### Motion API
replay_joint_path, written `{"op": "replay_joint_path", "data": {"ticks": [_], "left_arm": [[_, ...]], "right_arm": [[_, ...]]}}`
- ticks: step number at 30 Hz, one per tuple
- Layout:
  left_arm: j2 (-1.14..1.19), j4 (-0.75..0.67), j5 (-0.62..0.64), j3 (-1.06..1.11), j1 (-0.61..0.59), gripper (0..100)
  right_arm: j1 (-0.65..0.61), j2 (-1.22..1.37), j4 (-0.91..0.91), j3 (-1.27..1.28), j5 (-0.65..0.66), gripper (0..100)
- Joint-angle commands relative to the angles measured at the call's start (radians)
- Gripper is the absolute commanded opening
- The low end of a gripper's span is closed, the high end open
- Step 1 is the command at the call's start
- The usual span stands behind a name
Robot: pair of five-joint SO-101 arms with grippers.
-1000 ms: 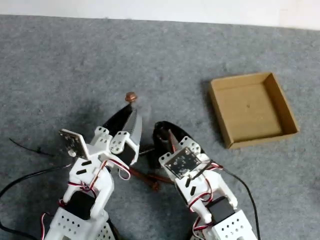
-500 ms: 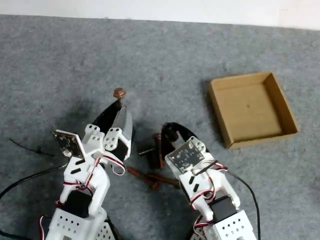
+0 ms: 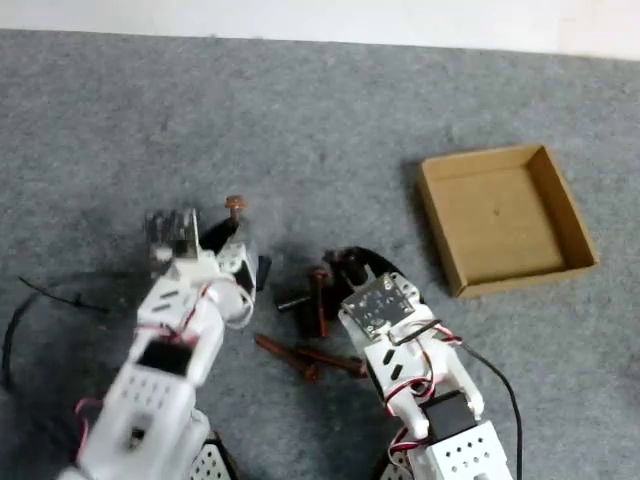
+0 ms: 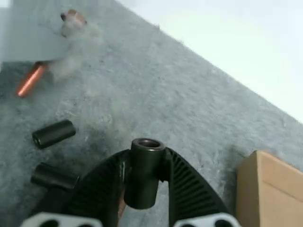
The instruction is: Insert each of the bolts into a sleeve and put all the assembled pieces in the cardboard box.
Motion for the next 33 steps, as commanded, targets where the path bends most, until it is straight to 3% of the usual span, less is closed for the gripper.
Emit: {"op": "replay_joint_path", "data": {"ticks": [1,7,16,22,28,33], "left_arm": [[0.498,-0.031,0.000,-0.265,-0.048,1],[0.954,-0.029,0.000,-0.519,-0.096,1],[1.076,-0.012,0.000,-0.599,-0.113,1],[1.095,0.302,0.000,-0.750,-0.119,1],[1.191,0.348,0.000,-0.829,-0.120,1],[1.207,0.503,0.000,-0.915,-0.117,1]], "right_arm": [[0.012,-0.008,0.004,0.156,-0.012,0.5],[0.012,-0.008,0.007,0.156,-0.012,0.5],[0.012,-0.008,0.007,0.156,-0.012,0.5],[0.013,-0.008,0.008,0.156,-0.011,0.5],[0.013,-0.008,0.008,0.156,-0.011,0.5],[0.013,-0.008,0.008,0.156,-0.011,0.5]]}}
